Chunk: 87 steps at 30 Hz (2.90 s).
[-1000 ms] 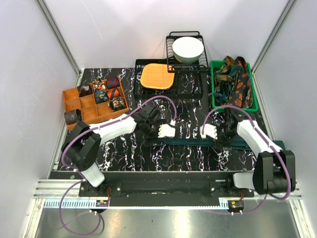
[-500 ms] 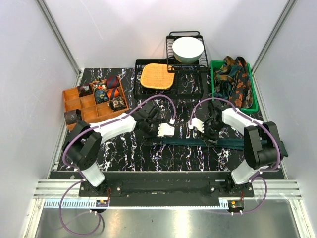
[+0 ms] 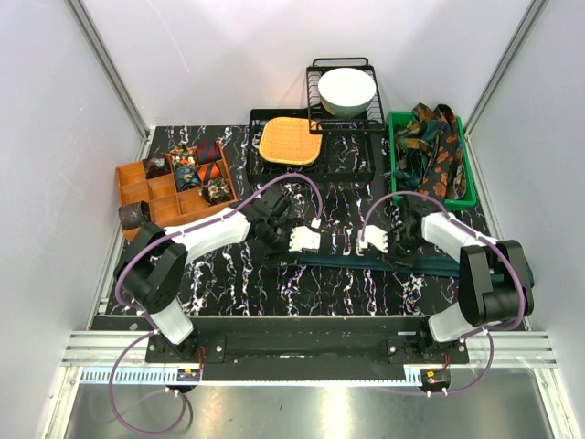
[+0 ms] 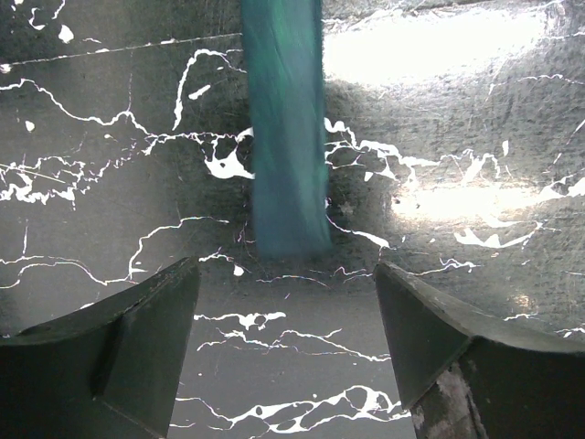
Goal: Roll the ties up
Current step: Roll the tie at the center of the board.
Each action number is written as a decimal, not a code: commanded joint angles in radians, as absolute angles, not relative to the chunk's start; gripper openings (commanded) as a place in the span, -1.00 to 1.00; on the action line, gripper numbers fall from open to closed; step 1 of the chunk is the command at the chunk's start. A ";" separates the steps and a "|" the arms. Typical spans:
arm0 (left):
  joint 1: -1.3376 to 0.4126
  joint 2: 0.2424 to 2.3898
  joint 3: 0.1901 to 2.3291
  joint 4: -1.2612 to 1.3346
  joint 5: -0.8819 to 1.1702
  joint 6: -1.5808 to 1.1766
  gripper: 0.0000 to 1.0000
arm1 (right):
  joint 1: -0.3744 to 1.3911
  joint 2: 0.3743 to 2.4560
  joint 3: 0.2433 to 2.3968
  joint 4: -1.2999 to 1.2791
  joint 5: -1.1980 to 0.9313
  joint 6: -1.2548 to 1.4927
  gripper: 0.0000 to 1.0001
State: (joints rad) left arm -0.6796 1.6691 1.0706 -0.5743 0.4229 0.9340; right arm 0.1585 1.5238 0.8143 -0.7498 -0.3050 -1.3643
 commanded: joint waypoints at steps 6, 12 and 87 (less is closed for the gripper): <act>-0.684 1.611 1.049 -0.564 0.472 0.899 0.61 | 0.011 1.523 0.704 -0.804 -0.141 -1.571 -0.33; -0.692 1.594 1.042 -0.551 0.485 0.873 0.62 | 0.005 1.461 0.770 -0.871 -0.222 -1.565 0.02; -0.611 1.244 0.744 -0.012 0.659 0.166 0.97 | 0.261 1.414 0.770 -0.388 -0.880 0.307 0.99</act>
State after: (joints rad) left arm -0.6533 1.2621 0.7414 -0.1913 0.5583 0.2691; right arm 0.2489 1.4590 0.8043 -0.4377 -0.8330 0.3172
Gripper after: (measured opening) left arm 0.987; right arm 0.994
